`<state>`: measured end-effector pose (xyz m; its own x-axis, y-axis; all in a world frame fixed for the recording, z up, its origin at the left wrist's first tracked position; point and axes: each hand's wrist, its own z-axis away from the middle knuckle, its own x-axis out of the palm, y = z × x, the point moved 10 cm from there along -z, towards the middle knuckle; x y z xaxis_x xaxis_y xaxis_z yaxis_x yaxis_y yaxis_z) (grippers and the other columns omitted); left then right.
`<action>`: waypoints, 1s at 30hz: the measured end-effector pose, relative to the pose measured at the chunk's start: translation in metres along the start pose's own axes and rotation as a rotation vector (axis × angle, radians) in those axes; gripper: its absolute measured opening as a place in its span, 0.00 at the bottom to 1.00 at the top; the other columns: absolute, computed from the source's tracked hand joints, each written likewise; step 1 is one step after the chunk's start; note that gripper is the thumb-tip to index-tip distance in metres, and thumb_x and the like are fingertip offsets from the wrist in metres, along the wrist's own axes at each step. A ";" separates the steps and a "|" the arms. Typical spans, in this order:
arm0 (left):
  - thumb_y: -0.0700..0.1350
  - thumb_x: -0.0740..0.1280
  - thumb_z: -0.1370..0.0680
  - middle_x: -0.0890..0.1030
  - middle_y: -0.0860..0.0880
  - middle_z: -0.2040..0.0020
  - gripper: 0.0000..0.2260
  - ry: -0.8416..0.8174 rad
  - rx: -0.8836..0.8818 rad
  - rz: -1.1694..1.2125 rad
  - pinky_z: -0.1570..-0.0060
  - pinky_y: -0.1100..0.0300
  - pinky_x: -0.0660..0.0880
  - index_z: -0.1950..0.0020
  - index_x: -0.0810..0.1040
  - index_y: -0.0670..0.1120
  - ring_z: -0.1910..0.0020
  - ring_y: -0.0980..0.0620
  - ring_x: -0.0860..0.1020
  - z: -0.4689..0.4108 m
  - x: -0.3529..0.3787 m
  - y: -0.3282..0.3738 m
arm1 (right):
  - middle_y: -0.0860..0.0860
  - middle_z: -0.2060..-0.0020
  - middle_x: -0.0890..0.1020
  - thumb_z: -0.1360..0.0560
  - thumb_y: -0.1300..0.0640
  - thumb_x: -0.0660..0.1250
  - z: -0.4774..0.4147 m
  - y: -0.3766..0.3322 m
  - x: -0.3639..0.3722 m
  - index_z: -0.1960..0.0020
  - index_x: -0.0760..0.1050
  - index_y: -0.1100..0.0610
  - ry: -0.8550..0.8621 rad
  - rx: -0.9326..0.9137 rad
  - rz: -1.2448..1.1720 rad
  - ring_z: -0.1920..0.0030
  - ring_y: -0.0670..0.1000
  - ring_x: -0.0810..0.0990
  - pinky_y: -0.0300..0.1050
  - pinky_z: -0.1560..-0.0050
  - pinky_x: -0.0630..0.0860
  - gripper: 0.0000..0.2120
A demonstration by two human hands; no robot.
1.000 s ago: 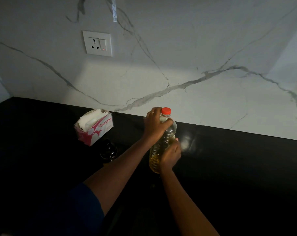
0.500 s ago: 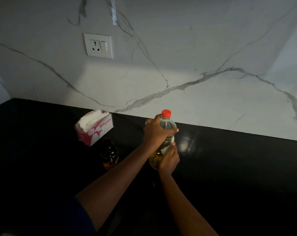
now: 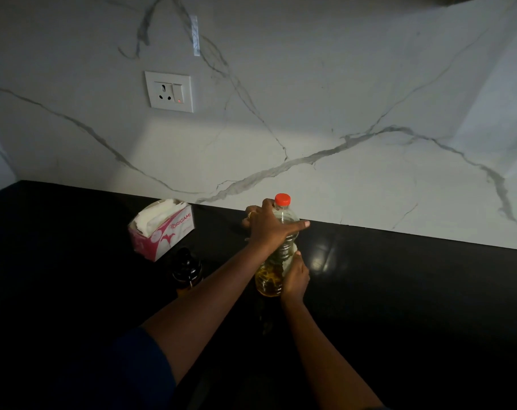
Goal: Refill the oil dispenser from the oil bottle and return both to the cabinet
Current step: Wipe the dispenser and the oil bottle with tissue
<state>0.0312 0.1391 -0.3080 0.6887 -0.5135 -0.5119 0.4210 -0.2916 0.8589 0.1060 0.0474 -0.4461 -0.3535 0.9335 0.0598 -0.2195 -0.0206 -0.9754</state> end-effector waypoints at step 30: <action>0.53 0.77 0.35 0.75 0.47 0.39 0.31 0.088 0.041 0.150 0.45 0.57 0.74 0.37 0.69 0.47 0.40 0.48 0.75 -0.019 -0.006 0.003 | 0.55 0.62 0.81 0.19 0.56 0.53 -0.006 -0.023 0.006 0.62 0.76 0.55 -0.043 -0.074 0.000 0.57 0.54 0.81 0.53 0.48 0.77 0.18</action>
<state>0.0392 0.1567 -0.3027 0.7916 -0.4817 -0.3760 0.2865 -0.2509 0.9246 0.1143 0.0553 -0.4247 -0.3928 0.9172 0.0674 -0.1522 0.0074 -0.9883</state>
